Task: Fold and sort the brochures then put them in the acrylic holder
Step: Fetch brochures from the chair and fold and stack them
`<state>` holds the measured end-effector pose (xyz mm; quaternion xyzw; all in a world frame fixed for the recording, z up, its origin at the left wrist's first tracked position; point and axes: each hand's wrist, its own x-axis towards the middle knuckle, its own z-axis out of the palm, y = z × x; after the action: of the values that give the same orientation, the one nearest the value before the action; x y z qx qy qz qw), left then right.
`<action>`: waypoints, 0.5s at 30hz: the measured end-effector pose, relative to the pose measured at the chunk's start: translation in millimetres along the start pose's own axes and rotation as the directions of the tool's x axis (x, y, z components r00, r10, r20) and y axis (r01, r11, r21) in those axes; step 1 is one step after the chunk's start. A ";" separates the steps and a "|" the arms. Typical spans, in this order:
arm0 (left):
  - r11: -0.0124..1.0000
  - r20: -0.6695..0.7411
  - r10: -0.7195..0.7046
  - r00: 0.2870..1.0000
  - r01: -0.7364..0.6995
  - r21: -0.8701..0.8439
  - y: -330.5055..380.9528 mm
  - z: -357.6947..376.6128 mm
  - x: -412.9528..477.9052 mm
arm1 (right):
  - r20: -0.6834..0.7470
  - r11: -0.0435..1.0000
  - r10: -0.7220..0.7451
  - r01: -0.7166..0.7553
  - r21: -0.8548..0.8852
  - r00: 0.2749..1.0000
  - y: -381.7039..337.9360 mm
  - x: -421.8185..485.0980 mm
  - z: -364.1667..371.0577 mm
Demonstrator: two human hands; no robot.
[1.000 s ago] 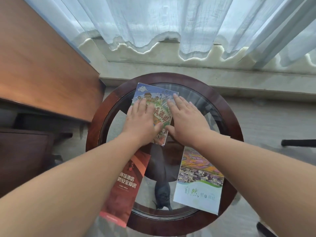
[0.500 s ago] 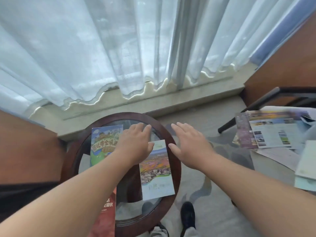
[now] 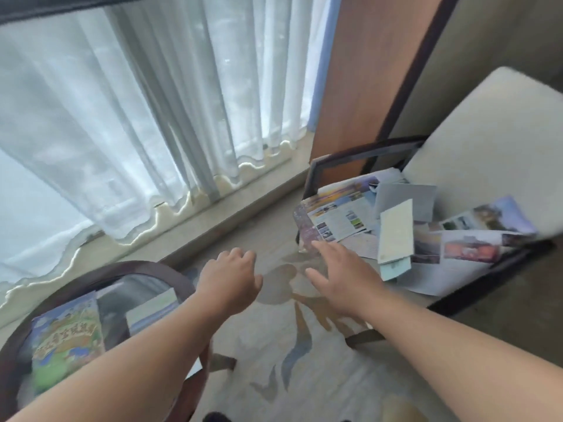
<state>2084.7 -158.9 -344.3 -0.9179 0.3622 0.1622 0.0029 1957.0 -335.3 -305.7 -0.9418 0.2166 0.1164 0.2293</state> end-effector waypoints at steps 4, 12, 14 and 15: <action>0.998 0.024 0.063 0.998 -0.063 0.015 100.9 -5.8 11.1 | -0.042 0.996 0.081 -0.080 0.040 0.996 85.1 -42.7 -37.3; 0.961 -0.002 0.270 0.963 -0.270 0.063 294.1 -32.6 43.1 | -0.140 0.953 0.289 -0.271 0.137 0.947 226.2 -113.6 -96.3; 0.945 -0.001 0.318 0.948 -0.317 0.080 325.2 -35.3 53.8 | -0.150 0.941 0.320 -0.295 0.167 0.935 250.4 -119.3 -102.4; 0.938 0.004 0.337 0.942 -0.336 0.086 337.2 -34.3 59.8 | -0.149 0.936 0.330 -0.302 0.179 0.932 261.2 -120.4 -104.2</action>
<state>1911.3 -451.5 -291.9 -0.8423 0.5204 0.1399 0.0124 1743.1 -552.1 -276.5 -0.8807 0.3933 0.0510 0.2589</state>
